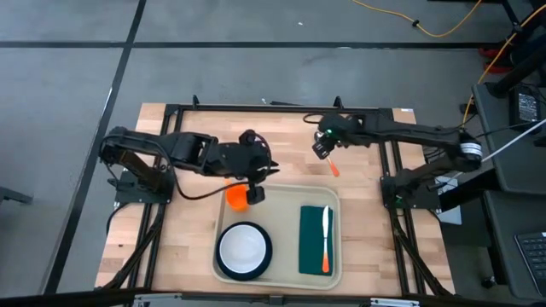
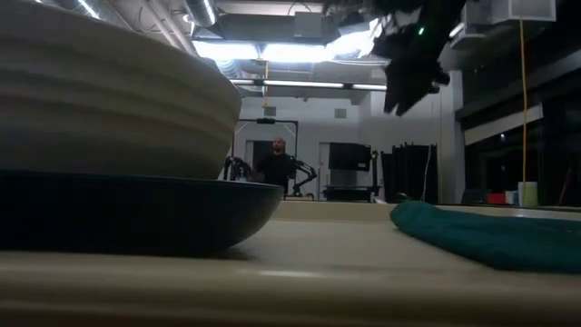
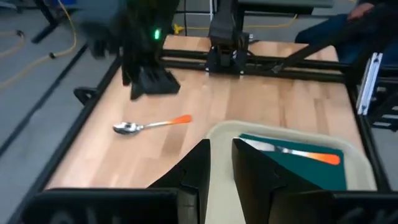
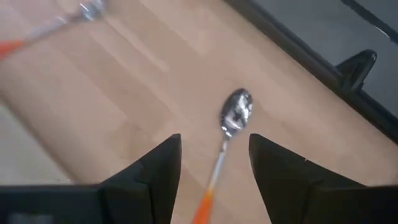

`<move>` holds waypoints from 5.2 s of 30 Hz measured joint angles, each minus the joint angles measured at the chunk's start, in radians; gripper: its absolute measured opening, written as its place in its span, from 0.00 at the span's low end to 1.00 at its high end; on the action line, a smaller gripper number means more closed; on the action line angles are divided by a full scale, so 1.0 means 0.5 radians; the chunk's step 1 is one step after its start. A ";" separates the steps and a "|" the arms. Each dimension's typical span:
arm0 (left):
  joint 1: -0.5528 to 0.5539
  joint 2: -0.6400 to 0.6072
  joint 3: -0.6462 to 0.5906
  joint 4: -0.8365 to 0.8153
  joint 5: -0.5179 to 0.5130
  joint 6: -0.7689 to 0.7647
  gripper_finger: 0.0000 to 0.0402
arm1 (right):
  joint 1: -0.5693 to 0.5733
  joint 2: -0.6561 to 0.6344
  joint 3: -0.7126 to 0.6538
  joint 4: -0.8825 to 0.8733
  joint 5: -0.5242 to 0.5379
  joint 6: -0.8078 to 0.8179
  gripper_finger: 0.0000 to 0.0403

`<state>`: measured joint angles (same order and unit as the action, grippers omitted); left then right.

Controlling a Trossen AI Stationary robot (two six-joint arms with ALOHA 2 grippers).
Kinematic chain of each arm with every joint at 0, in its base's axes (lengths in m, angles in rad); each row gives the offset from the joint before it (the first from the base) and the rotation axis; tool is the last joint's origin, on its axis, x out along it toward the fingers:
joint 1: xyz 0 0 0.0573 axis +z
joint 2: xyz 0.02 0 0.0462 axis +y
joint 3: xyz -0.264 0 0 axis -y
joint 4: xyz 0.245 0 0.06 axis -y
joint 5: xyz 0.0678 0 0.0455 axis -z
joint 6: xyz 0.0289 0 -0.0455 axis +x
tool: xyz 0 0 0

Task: Set up tray
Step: Put the spoon on the napkin to the left of the knife

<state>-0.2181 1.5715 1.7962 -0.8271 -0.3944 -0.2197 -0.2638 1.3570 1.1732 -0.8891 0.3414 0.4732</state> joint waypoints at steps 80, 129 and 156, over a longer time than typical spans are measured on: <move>1.229 -0.797 -0.001 -0.493 -0.137 0.943 0.15 | 0.298 0.544 0.079 0.014 -1.046 1.042 0.04; 1.474 -0.879 -0.024 -0.598 0.621 1.022 0.15 | 1.421 1.020 0.084 0.232 -0.760 3.134 0.04; 1.474 -0.879 -0.024 -0.598 0.621 1.040 0.15 | 1.421 1.148 0.091 0.366 -0.889 3.144 0.17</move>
<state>0.5190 1.1320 1.7840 -1.1263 -0.0841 0.3003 0.4469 1.9308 1.2186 -0.7063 -0.1030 2.0453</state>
